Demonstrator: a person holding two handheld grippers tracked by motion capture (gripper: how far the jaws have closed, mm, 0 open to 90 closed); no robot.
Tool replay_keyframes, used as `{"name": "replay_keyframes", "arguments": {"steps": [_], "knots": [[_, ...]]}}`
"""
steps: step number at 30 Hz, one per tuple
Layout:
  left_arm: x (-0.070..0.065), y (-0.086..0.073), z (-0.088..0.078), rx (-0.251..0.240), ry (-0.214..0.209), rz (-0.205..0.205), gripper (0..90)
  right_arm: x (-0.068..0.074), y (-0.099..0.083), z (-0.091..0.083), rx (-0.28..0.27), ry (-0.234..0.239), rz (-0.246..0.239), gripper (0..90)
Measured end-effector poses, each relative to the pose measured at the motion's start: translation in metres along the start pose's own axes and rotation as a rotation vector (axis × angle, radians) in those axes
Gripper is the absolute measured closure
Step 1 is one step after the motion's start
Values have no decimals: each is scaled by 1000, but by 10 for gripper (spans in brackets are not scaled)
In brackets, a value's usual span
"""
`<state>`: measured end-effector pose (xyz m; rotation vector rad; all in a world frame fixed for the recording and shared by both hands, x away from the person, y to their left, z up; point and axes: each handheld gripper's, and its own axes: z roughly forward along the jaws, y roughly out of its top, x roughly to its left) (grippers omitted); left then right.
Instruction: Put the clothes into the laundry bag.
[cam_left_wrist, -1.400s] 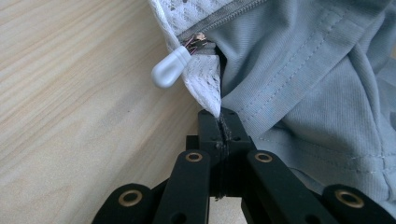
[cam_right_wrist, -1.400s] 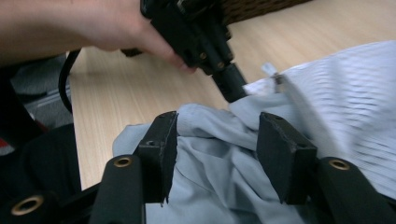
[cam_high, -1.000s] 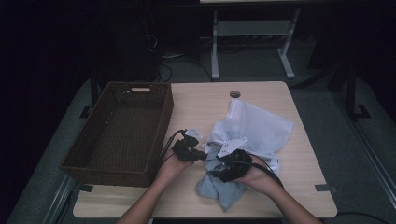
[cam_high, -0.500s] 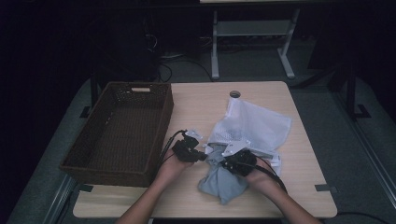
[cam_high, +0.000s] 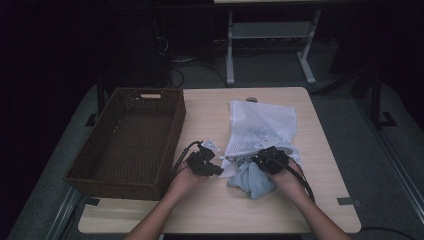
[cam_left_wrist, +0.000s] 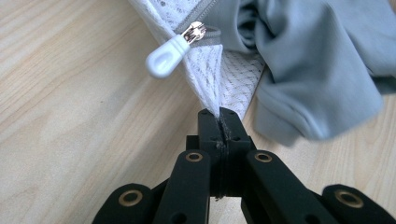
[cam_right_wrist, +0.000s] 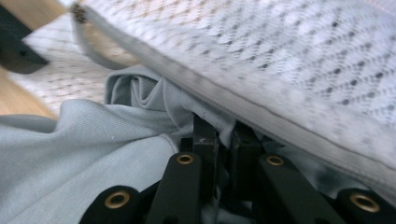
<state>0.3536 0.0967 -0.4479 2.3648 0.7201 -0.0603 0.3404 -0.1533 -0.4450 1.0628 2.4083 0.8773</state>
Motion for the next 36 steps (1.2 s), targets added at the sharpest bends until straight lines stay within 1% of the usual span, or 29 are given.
{"name": "replay_keyframes", "arguments": {"steps": [3, 7, 8, 10, 14, 15, 16, 17, 18, 19, 23, 25, 27, 28, 30, 32, 34, 36], "knots": [[0, 0, 1, 4, -1, 4, 893, -4, -2, -2, -10, 62, 4, 772], [-1, 0, 0, 0, -2, 10, 893, -5, -3, -12, -33, 152, 9, 635], [-2, 1, 0, -2, -2, 11, 893, -5, -3, -16, -33, 171, 5, 612], [-2, 1, 0, -2, 1, 14, 893, -4, -3, -26, -53, 186, -4, 566], [-3, 2, 0, 1, 10, 26, 893, -2, -3, -46, -91, 235, 4, 487], [-3, 2, 0, 1, 15, 27, 892, 0, -3, -50, -92, 248, 3, 465], [-3, 2, 0, 1, 15, 27, 893, 0, -3, -50, -92, 248, 3, 465], [-5, 2, 0, -7, 26, 24, 892, 5, -2, -54, -91, 263, -18, 431], [-5, 2, 0, -6, 29, 23, 892, 8, -2, -54, -92, 274, -29, 410], [-5, 2, 0, -8, 29, 22, 891, 12, -1, -54, -88, 287, -41, 391], [-7, 3, 2, -3, 36, 23, 891, 31, 1, -45, -72, 321, -116, 323], [-6, 2, 2, 0, 34, 24, 891, 39, 1, -40, -53, 327, -148, 291], [-7, 2, 3, 3, 35, 26, 891, 47, -1, -33, -21, 308, -181, 286], [-7, 2, 3, 4, 35, 28, 890, 49, -2, -30, -12, 310, -191, 288], [-7, 3, 3, 9, 36, 33, 890, 52, -5, -23, 5, 312, -198, 321], [-8, 3, 4, 9, 34, 36, 890, 55, -6, -16, 25, 293, -213, 372], [-8, 3, 4, 10, 32, 38, 891, 57, -8, -10, 54, 266, -252, 434], [-9, 3, 4, 13, 31, 43, 891, 58, -10, -6, 77, 247, -274, 486]]}}
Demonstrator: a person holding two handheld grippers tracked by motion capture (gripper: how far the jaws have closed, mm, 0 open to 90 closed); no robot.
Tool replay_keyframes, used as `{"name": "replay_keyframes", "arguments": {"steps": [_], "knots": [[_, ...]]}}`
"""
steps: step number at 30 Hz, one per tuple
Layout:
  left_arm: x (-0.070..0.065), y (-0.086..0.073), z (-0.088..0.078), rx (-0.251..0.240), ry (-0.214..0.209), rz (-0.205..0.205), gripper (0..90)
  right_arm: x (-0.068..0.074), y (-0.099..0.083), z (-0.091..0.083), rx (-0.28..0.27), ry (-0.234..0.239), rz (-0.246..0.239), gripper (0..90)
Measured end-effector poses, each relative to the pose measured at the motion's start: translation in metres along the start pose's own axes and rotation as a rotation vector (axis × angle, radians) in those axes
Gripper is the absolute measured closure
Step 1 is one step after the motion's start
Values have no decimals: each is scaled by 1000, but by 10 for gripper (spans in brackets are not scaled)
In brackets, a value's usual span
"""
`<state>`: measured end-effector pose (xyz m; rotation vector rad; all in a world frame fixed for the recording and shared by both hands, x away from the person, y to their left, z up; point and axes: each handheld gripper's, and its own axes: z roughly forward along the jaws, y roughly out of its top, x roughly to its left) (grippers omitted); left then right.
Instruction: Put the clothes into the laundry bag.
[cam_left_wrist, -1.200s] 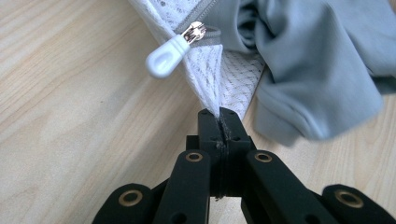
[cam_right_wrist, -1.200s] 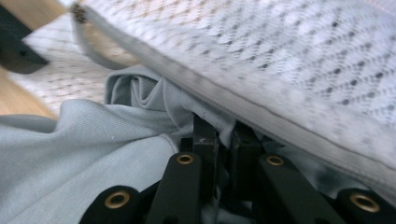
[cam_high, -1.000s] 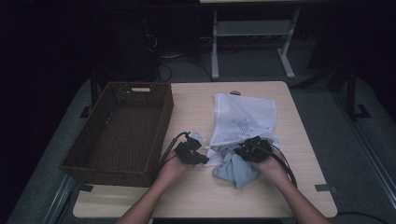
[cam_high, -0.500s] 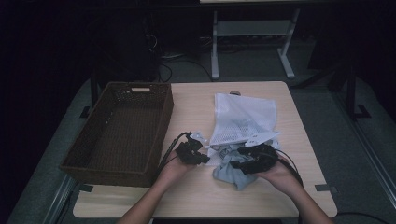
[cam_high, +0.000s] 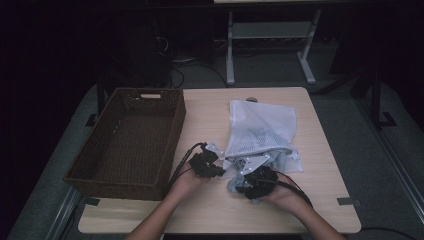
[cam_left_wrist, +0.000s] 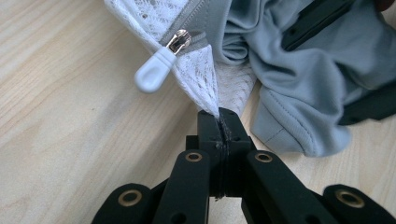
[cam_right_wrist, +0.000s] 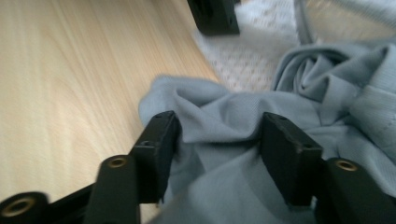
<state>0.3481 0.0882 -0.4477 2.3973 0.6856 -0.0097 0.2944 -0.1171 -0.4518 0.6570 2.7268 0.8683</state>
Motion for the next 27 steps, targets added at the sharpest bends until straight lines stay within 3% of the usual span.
{"name": "replay_keyframes", "arguments": {"steps": [5, 8, 11, 15, 16, 18, 27], "knots": [[-1, 0, 1, -4, 0, 5, 891, -1, -2, 1, 8, -47, -17, 698], [-1, 0, 1, 3, 1, 11, 891, -3, -3, 0, -10, -41, -5, 783], [-2, 0, 1, 1, -1, 13, 891, -4, -3, -1, -11, -36, 5, 802], [-2, 0, 1, -1, -2, 16, 892, -7, -2, -4, -26, -22, 41, 816], [-2, 1, 1, -1, -3, 16, 892, -10, -1, -6, -34, -10, 73, 819], [-3, 1, 1, 2, -4, 18, 892, -12, 0, -9, -44, -10, 79, 819], [-5, 2, 1, 6, -9, 30, 892, -26, 7, -19, -86, -86, 135, 820]]}}
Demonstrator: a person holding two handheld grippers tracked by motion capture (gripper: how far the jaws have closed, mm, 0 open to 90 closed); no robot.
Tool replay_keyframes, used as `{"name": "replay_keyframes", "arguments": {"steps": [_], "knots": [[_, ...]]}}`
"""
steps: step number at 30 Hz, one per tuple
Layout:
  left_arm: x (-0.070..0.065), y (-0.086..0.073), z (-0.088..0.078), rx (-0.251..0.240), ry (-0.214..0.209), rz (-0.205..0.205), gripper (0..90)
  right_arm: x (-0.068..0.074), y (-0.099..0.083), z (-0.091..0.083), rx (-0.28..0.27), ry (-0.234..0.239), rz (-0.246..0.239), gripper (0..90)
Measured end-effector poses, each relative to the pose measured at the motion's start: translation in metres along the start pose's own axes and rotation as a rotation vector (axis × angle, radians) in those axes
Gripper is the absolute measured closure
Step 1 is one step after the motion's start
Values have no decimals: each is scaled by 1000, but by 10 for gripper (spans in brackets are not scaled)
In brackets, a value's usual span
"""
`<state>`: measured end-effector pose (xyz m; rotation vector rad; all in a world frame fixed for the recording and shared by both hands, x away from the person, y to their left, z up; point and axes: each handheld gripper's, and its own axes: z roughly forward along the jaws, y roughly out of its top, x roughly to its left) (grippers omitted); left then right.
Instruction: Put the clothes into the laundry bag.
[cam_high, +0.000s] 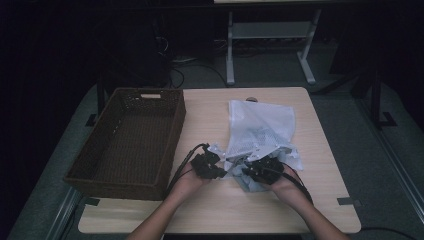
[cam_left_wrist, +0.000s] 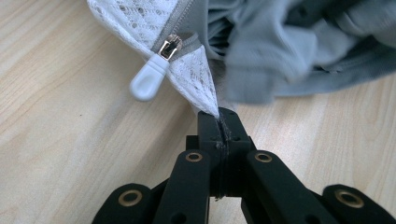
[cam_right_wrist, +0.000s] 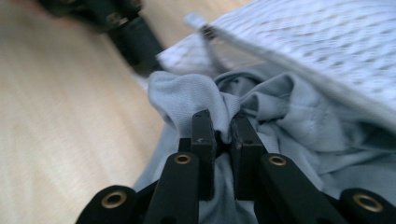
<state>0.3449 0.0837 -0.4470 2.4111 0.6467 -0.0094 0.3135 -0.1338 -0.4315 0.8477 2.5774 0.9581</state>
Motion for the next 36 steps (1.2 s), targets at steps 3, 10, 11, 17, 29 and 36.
{"name": "replay_keyframes", "arguments": {"steps": [3, 10, 11, 17, 29, 36], "knots": [[-1, 0, 0, 3, -3, 1, 893, -8, 4, 1, -5, -35, 35, 821], [-3, 1, 2, 14, -22, 11, 894, -25, 11, 8, 6, -103, 84, 825], [-3, 1, 3, 16, -27, 9, 895, -28, 12, 9, 4, -117, 91, 826], [-4, 1, 4, 35, -48, 8, 896, -47, 20, 17, -6, -184, 142, 830], [-3, 0, 4, 47, -51, 15, 893, -67, 17, 20, -62, -148, 230, 699], [-3, 0, 3, 41, -47, 15, 892, -59, 9, -11, -82, -34, 209, 459]]}}
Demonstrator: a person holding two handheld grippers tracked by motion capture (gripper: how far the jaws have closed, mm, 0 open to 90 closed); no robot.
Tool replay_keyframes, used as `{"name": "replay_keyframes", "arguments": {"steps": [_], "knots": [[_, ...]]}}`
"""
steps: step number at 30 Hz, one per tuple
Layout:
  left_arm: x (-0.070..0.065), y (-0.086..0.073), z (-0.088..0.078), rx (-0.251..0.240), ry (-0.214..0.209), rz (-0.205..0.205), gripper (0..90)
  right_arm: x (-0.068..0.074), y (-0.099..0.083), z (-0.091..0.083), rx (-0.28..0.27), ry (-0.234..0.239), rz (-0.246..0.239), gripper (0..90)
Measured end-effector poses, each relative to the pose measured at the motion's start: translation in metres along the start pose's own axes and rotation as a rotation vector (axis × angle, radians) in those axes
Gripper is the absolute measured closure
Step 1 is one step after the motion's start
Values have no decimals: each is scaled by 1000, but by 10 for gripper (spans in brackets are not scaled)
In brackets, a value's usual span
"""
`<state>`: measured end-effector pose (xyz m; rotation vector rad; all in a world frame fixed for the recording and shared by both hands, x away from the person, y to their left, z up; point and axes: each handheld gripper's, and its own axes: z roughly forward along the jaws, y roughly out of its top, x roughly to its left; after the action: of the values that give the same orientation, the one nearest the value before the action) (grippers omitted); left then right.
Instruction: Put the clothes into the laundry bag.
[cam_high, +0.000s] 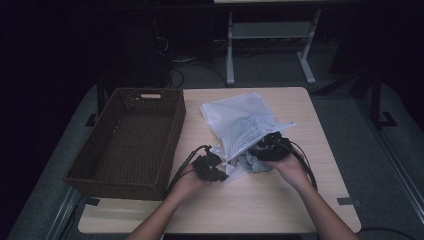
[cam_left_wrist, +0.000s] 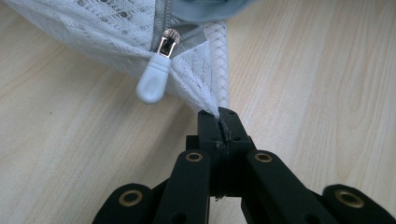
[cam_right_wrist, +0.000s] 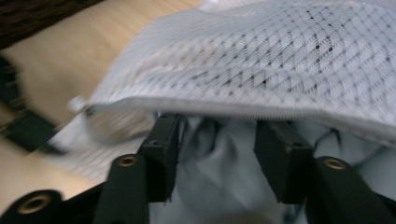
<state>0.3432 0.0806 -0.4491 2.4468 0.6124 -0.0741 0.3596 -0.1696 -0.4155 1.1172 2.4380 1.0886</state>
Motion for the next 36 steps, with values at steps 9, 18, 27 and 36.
{"name": "replay_keyframes", "arguments": {"steps": [9, 18, 27, 36], "knots": [[-1, 0, 2, 5, 0, 2, 892, -35, -32, -44, -64, -27, -4, 393], [1, 0, 2, 7, -4, -3, 892, -96, -56, -34, -30, -130, 127, 460], [1, 0, 3, 10, -4, -5, 892, -113, -71, -11, 28, -134, 163, 513], [0, 0, 3, 12, 1, 0, 892, -110, -73, -8, 39, -153, 113, 819]]}}
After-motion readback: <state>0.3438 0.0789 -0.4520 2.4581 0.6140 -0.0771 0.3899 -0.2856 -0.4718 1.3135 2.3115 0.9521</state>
